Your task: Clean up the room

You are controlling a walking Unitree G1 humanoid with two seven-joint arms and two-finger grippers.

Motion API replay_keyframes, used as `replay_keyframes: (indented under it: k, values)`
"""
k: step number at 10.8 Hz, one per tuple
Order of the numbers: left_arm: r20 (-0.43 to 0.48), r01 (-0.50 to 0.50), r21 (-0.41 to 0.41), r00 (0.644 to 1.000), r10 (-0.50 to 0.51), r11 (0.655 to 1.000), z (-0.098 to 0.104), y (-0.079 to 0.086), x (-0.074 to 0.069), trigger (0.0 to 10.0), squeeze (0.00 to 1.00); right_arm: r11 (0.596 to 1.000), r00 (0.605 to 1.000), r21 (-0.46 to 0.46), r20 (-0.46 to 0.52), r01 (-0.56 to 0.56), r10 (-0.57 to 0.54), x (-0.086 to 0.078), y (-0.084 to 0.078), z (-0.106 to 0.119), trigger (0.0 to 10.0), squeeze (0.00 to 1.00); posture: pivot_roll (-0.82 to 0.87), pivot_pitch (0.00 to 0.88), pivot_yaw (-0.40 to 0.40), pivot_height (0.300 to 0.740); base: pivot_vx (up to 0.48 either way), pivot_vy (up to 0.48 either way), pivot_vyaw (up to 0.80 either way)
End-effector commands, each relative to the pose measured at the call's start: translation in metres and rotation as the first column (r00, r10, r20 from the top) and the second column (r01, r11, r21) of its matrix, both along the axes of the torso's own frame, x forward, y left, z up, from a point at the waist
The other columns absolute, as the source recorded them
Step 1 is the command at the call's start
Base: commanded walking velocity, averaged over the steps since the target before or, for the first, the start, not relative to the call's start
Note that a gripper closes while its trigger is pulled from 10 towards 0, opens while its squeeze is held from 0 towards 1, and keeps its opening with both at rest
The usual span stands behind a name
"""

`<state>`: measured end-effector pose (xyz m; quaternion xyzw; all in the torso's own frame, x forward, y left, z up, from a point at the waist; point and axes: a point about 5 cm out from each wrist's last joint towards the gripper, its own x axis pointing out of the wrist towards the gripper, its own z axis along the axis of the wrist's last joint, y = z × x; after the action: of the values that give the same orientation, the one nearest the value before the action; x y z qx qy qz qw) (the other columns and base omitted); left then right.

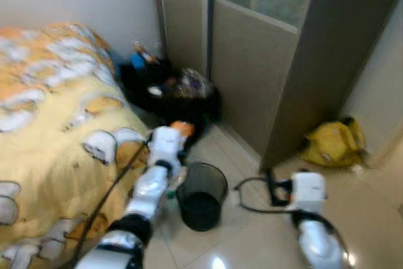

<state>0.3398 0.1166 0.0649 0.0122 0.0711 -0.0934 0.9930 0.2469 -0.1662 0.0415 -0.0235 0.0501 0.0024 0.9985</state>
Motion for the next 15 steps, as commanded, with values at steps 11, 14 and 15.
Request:
replay_keyframes:
  k: [11, 14, 15]
  values:
    - [-0.074, 0.294, 0.012, 0.953, -0.293, 0.956, -0.007, -0.078, -0.015, 10.0, 0.0, 1.0, 0.999, -0.002, -0.052, 0.006, -0.006, -0.033, -0.001, -0.004, 10.0, 1.0, -0.1, 0.054, 0.07, 0.74, 0.475, 0.0, 0.0]
    - [-0.149, 0.252, 0.039, 0.958, -0.244, 0.967, -0.014, -0.072, -0.012, 10.0, 0.0, 1.0, 0.995, -0.004, -0.094, 0.018, -0.018, -0.064, 0.0, -0.004, 10.0, 1.0, -0.17, 0.175, 0.062, 0.74, 0.48, 0.0, 0.0]
    - [-0.243, 0.235, 0.096, 0.948, -0.206, 0.967, -0.026, -0.071, -0.017, 10.0, 0.0, 0.999, 0.991, -0.018, -0.134, -0.031, 0.028, -0.078, 0.003, -0.006, 10.0, 1.0, -0.2, 0.223, 0.045, 0.74, 0.266, 0.0, 0.0]
